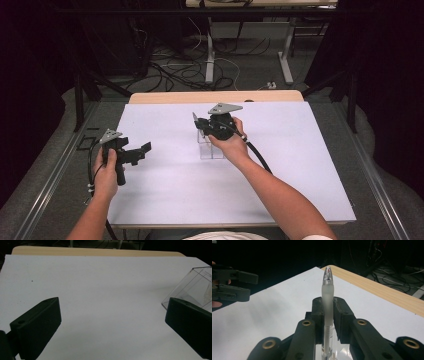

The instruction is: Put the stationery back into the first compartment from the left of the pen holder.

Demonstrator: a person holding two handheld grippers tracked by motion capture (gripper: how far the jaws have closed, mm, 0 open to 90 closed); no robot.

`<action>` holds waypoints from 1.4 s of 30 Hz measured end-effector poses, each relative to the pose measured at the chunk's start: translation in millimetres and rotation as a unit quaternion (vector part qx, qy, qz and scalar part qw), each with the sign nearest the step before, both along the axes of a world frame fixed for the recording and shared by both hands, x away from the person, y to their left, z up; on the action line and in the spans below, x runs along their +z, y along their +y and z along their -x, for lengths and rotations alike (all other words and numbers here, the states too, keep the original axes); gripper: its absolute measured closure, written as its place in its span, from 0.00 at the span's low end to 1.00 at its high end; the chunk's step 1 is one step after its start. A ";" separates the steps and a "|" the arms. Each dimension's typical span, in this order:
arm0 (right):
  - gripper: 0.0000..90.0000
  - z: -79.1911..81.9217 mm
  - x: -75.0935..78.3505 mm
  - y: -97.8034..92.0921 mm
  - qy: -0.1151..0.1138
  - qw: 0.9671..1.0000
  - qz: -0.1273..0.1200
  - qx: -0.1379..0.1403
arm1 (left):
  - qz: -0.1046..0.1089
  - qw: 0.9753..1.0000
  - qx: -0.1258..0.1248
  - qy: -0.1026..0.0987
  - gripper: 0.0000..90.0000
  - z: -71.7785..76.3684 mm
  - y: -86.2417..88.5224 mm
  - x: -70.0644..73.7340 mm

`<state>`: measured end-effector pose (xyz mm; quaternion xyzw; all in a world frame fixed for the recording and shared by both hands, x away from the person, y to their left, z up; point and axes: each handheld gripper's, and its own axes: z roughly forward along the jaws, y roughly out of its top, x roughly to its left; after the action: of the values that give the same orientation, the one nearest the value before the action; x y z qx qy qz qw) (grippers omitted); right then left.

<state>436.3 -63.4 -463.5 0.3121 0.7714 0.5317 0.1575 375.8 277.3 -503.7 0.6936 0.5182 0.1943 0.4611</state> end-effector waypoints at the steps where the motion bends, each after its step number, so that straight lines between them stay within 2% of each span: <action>1: 0.84 0.3 0.9 -1.3 0.007 1.000 0.003 0.002 | 0.000 1.000 0.000 0.000 0.00 0.0 0.0 0.0; 3: 0.78 -0.1 1.0 -1.8 0.003 1.000 -0.007 0.000 | 0.000 1.000 0.000 0.000 0.00 0.0 -0.1 0.0; 8: 0.60 0.7 5.1 -7.4 0.012 1.000 0.001 -0.007 | 0.000 1.000 0.000 0.000 0.00 0.0 0.0 0.1; 11: 0.54 1.5 7.9 -12.8 0.013 1.000 0.002 -0.018 | 0.002 1.000 0.002 -0.002 0.00 -0.1 0.1 0.0; 15: 0.50 5.4 13.3 -22.3 0.018 0.999 0.003 -0.033 | 0.002 1.000 0.002 -0.001 0.00 0.1 0.1 0.1; 17: 0.44 7.6 16.5 -27.7 0.032 0.999 0.007 -0.040 | 0.001 1.000 0.001 -0.001 0.00 0.1 0.0 0.1; 20: 0.39 8.5 19.4 -36.2 0.036 0.998 0.008 -0.052 | 0.002 1.000 0.003 -0.001 0.00 0.3 0.1 0.4; 24: 0.26 9.3 22.9 -46.4 0.034 0.997 0.019 -0.071 | 0.001 1.000 0.002 -0.001 0.00 0.5 0.5 0.8; 25: 0.25 10.0 24.6 -49.7 0.039 0.996 0.029 -0.069 | 0.001 1.000 0.002 -0.001 0.00 0.6 0.5 0.9; 26: 0.23 10.6 24.4 -51.3 0.032 0.996 0.023 -0.075 | 0.003 1.000 0.003 -0.003 0.00 0.5 0.4 0.7; 30: 0.17 14.9 28.1 -60.9 0.032 0.995 0.036 -0.084 | 0.003 1.000 0.003 -0.001 0.00 0.7 0.9 1.2; 31: 0.16 16.0 28.5 -63.9 0.027 0.995 0.039 -0.087 | 0.003 1.000 0.004 -0.001 0.00 0.7 1.0 1.2; 33: 0.14 19.2 29.8 -69.3 0.026 0.994 0.038 -0.095 | 0.004 1.000 0.004 -0.001 0.00 0.8 1.1 1.2; 37: 0.04 23.5 30.8 -80.3 0.032 0.993 0.049 -0.106 | 0.005 1.000 0.005 -0.001 0.00 1.0 1.0 1.4; 42: 0.00 30.5 31.2 -96.0 0.033 0.991 0.055 -0.119 | 0.006 1.000 0.006 -0.003 0.00 1.1 1.1 1.7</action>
<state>405.8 -159.4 -432.3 0.4104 0.7614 0.4553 0.2108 374.7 278.3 -502.1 0.6868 0.5222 0.1960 0.4660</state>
